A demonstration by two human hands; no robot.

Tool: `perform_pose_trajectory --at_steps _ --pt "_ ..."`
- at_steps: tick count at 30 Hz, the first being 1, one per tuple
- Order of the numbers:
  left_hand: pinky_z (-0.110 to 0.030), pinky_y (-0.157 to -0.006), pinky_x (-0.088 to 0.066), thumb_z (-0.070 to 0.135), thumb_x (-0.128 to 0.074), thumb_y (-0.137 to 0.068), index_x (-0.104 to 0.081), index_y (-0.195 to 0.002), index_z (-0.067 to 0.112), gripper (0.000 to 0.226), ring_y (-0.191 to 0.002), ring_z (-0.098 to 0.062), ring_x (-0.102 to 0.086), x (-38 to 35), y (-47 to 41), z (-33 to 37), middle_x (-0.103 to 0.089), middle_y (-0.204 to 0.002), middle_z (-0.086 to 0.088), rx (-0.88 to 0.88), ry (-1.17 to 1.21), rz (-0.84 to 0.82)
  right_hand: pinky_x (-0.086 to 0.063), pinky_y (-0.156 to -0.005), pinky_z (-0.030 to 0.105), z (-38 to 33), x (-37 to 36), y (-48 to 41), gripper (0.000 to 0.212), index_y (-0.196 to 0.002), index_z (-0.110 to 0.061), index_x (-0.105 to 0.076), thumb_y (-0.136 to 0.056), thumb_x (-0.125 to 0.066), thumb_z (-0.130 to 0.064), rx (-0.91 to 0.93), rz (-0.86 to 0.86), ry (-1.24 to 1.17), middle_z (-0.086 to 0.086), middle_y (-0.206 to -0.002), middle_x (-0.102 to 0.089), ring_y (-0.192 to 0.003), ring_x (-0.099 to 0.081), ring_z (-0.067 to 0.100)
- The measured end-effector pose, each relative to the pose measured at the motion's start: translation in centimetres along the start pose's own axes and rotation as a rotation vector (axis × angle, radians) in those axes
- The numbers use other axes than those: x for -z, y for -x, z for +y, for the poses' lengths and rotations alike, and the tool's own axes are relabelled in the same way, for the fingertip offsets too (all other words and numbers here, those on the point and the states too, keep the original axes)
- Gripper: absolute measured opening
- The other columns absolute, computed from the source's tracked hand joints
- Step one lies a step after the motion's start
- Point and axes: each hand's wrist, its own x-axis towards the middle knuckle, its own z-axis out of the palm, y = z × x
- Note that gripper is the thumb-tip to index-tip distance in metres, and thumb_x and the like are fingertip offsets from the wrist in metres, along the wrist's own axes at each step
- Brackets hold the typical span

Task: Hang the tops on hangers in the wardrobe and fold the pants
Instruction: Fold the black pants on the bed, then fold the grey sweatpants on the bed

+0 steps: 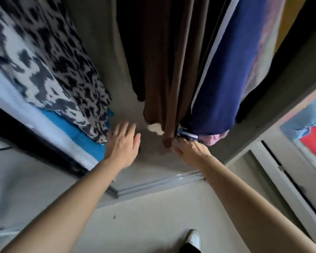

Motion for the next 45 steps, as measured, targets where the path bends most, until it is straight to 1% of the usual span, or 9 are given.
perform_pose_trajectory --at_steps 5,9,11,15,20,25,29,35,45 --pt "-0.053 -0.114 -0.026 0.043 -0.029 -0.103 -0.028 -0.153 0.016 0.057 -0.144 -0.033 -0.026 9.1 2.0 3.3 -0.022 -0.161 -0.009 -0.046 0.020 0.015 -0.047 -0.097 0.042 -0.5 9.0 8.4 0.049 -0.138 -0.018 -0.047 -0.098 -0.045 -0.047 -0.086 0.174 -0.049 0.011 -0.140 -0.054 -0.127 -0.052 0.032" --pt "-0.054 -0.115 -0.024 0.042 -0.033 -0.102 -0.029 -0.152 0.015 0.058 -0.146 -0.032 -0.023 13.9 4.2 6.1 -0.021 -0.162 -0.011 -0.173 0.094 0.070 -0.042 -0.106 0.045 -0.1 13.2 17.3 0.060 -0.151 -0.022 -0.034 -0.099 -0.041 -0.052 -0.243 0.342 -0.019 0.011 -0.151 -0.040 -0.138 -0.040 0.032" --pt "-0.055 -0.116 -0.022 0.042 -0.034 -0.102 -0.029 -0.152 0.015 0.058 -0.146 -0.032 -0.023 16.0 5.2 8.3 -0.022 -0.161 -0.011 -0.246 0.108 0.079 -0.033 -0.114 0.047 0.0 13.8 22.3 0.065 -0.154 -0.023 -0.028 -0.099 -0.039 -0.056 -0.319 0.398 0.054 0.014 -0.158 -0.029 -0.145 -0.031 0.034" --pt "-0.056 -0.114 -0.022 0.041 -0.034 -0.102 -0.033 -0.152 0.022 0.053 -0.145 -0.034 -0.025 21.0 6.3 16.1 -0.025 -0.160 -0.013 -0.452 0.202 0.139 -0.010 -0.124 0.052 2.6 16.7 32.2 0.067 -0.158 -0.027 -0.017 -0.101 -0.031 -0.058 -0.465 0.504 0.149 0.012 -0.167 -0.007 -0.153 -0.009 0.031" --pt "-0.056 -0.116 -0.016 0.046 -0.021 -0.097 -0.033 -0.152 0.022 0.061 -0.147 -0.034 -0.021 26.0 9.5 29.6 -0.023 -0.161 -0.013 -0.758 0.293 0.174 -0.011 -0.123 0.050 9.3 18.5 46.1 0.068 -0.158 -0.025 -0.015 -0.101 -0.037 -0.053 -0.805 0.632 0.139 0.012 -0.167 -0.007 -0.154 -0.006 0.030" --pt "-0.053 -0.118 -0.011 0.046 -0.024 -0.101 -0.025 -0.154 0.024 0.058 -0.150 -0.029 -0.012 25.1 14.7 43.2 -0.016 -0.163 -0.010 -0.949 0.364 0.100 -0.011 -0.123 0.050 16.2 15.3 57.5 0.073 -0.159 -0.024 -0.008 -0.100 -0.038 -0.053 -1.094 0.655 0.036 0.013 -0.166 -0.006 -0.153 -0.009 0.032" --pt "-0.052 -0.118 -0.015 0.046 -0.031 -0.101 -0.022 -0.155 0.026 0.058 -0.149 -0.029 -0.015 23.3 20.7 56.0 -0.016 -0.163 -0.009 -1.097 0.380 0.030 -0.010 -0.123 0.051 23.4 12.5 66.6 0.075 -0.160 -0.023 -0.004 -0.100 -0.037 -0.053 -1.278 0.618 -0.029 0.012 -0.166 -0.006 -0.153 -0.008 0.031" --pt "-0.053 -0.118 -0.013 0.047 -0.030 -0.101 -0.021 -0.155 0.026 0.058 -0.149 -0.030 -0.016 22.8 27.6 73.3 -0.016 -0.163 -0.009 -1.244 0.438 -0.022 -0.011 -0.123 0.050 34.1 11.4 77.7 0.074 -0.159 -0.019 -0.007 -0.100 -0.039 -0.049 -1.455 0.627 -0.069 0.014 -0.166 -0.007 -0.152 -0.010 0.032" --pt "-0.055 -0.118 -0.013 0.048 -0.028 -0.101 -0.019 -0.155 0.028 0.058 -0.150 -0.030 -0.013 17.3 24.3 92.9 -0.014 -0.163 -0.008 -1.373 0.397 -0.061 -0.009 -0.123 0.048 51.2 10.0 79.9 0.076 -0.160 -0.019 -0.001 -0.100 -0.039 -0.049 -1.594 0.539 -0.205 0.014 -0.167 -0.001 -0.153 -0.004 0.031"
